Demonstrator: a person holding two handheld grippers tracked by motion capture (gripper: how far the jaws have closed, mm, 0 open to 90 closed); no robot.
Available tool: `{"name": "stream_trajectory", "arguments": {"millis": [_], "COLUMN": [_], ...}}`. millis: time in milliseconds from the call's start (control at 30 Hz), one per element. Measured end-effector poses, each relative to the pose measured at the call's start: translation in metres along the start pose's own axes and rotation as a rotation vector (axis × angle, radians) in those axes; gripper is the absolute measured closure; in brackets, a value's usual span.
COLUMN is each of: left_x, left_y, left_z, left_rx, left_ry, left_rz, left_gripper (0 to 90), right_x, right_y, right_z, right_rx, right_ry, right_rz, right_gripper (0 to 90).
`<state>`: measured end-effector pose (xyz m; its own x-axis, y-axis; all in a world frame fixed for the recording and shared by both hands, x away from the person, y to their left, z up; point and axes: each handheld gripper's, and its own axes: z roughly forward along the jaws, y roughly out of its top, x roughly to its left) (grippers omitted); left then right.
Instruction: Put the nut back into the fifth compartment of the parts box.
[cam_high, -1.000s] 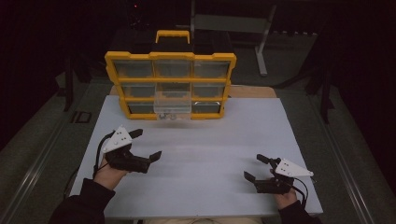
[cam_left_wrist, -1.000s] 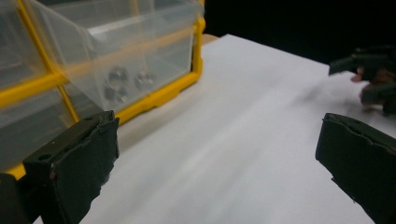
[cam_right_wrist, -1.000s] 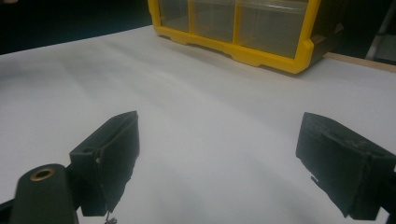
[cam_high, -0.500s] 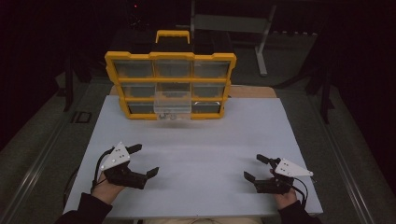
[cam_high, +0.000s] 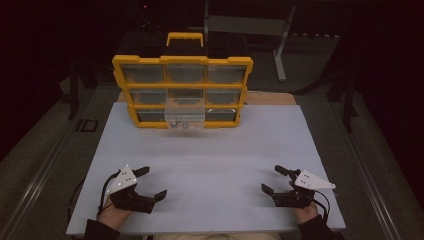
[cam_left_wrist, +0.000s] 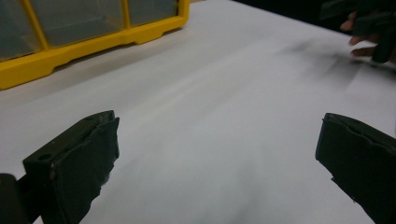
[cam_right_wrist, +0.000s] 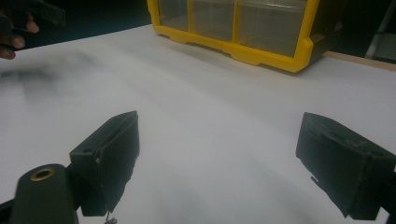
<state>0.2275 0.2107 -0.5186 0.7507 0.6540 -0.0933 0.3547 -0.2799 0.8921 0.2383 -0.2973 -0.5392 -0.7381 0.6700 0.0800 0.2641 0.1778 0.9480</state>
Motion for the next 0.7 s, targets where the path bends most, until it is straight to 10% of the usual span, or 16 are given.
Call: {"name": "stream_trajectory", "arguments": {"millis": [700], "left_x": [0.013], "left_y": [-0.024], "left_z": [-0.007], "left_rx": [0.06], "left_ry": [0.218], "left_rz": [-0.091], "left_gripper": [0.0], "right_x": [0.001], "right_y": [0.001], "right_z": [0.0], "right_rx": [-0.001], "right_ry": [0.002], "right_rz": [-0.013], "right_gripper": [13.6]}}
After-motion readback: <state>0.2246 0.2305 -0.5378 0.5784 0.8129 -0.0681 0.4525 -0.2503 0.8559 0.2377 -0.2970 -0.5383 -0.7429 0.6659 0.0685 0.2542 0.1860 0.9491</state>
